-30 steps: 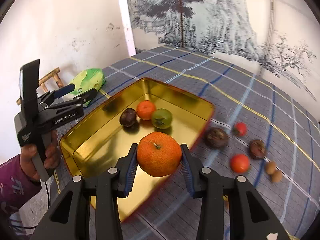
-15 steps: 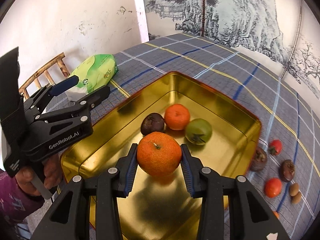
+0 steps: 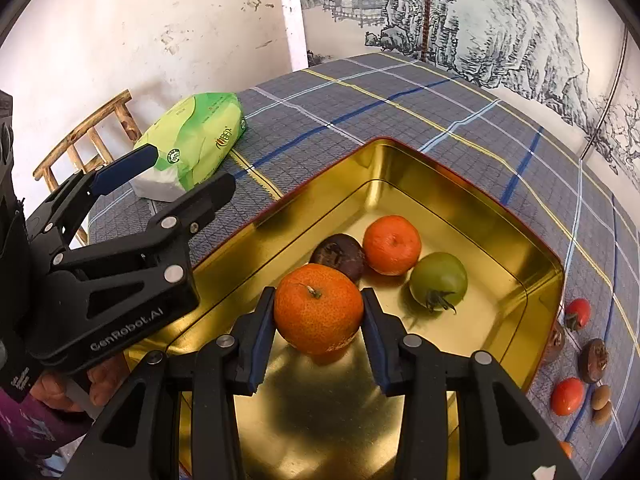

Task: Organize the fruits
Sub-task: 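Carry the large mandarin over the tray with the right tool and release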

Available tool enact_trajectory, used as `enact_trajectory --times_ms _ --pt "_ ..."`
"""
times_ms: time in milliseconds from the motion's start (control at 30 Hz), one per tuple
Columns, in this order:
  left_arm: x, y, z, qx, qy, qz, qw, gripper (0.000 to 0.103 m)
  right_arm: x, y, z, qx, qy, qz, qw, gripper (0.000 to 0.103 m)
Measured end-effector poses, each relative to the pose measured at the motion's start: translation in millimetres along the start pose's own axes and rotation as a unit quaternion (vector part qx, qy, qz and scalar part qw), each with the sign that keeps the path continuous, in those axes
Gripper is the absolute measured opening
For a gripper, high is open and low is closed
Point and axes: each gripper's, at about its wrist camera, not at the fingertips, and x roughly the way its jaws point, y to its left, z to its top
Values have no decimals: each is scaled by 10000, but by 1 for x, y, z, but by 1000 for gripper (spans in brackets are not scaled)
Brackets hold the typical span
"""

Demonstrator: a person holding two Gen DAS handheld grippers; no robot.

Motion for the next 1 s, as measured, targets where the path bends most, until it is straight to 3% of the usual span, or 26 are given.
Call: enact_trajectory --times_ms 800,1000 --pt "-1 6 -2 -158 41 33 9999 83 10 5 9 4 140 -37 9999 38" --pt "0 12 -2 -310 137 26 9994 83 4 2 10 111 -46 48 9999 40"
